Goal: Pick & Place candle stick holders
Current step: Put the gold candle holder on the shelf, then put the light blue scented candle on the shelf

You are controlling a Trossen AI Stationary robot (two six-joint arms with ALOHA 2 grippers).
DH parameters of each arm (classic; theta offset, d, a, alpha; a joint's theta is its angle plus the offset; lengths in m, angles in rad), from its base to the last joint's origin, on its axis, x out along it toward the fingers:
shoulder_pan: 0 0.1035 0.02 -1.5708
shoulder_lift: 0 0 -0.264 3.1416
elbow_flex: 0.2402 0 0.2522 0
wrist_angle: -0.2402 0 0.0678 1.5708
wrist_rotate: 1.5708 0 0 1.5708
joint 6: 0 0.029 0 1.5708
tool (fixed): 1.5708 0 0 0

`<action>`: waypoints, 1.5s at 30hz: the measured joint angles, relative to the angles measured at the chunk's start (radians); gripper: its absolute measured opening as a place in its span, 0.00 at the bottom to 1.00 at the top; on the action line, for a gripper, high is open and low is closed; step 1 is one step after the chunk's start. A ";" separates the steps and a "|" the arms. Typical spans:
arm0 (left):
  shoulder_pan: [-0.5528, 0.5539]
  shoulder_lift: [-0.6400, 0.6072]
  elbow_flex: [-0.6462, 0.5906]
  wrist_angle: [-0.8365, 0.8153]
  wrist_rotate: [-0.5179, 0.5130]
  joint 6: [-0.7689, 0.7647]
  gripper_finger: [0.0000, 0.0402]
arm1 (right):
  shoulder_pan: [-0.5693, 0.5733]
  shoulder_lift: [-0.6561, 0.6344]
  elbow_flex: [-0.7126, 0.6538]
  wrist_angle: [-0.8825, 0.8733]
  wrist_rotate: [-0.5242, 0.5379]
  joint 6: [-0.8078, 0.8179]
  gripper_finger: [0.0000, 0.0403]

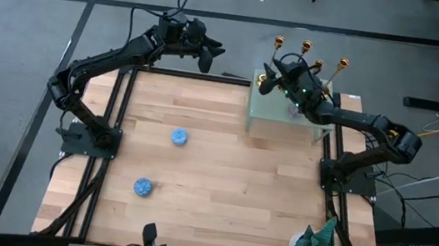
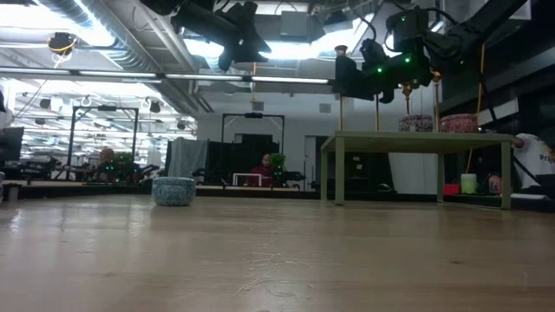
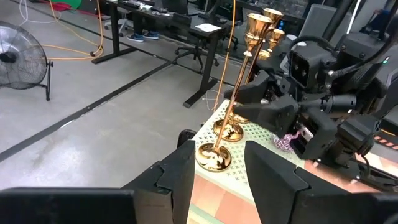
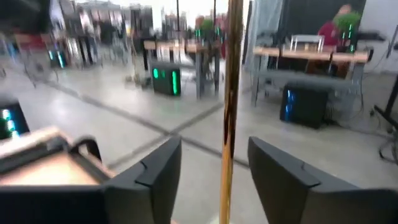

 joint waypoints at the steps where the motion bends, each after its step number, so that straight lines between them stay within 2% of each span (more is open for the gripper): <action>1: 0.000 0.000 0.000 0.000 0.000 0.000 0.34 | 0.004 -0.007 0.005 -0.043 0.001 0.000 0.48; 8: -0.006 0.000 0.000 -0.006 0.006 0.000 0.33 | 0.043 -0.042 0.131 -0.396 0.020 -0.003 0.54; 14: -0.035 0.000 -0.001 -0.065 0.007 0.024 0.33 | 0.071 -0.042 0.274 -0.743 0.109 0.030 0.54; 19: -0.067 0.000 -0.001 -0.159 -0.002 0.063 0.33 | 0.093 -0.042 0.375 -1.011 0.159 0.074 0.54; 24: -0.094 0.000 -0.001 -0.354 -0.003 0.104 0.33 | 0.123 -0.043 0.438 -1.195 0.113 0.132 0.54; 29: -0.113 0.000 -0.001 -0.573 0.008 0.146 0.33 | 0.175 -0.045 0.447 -1.296 0.056 0.172 0.54; 36: -0.160 0.000 -0.004 -0.838 0.009 0.277 0.33 | 0.285 -0.046 0.448 -1.351 0.052 0.183 0.54; 45: -0.273 0.000 -0.099 -0.975 0.006 0.448 0.42 | 0.381 -0.046 0.448 -1.350 0.053 0.180 0.54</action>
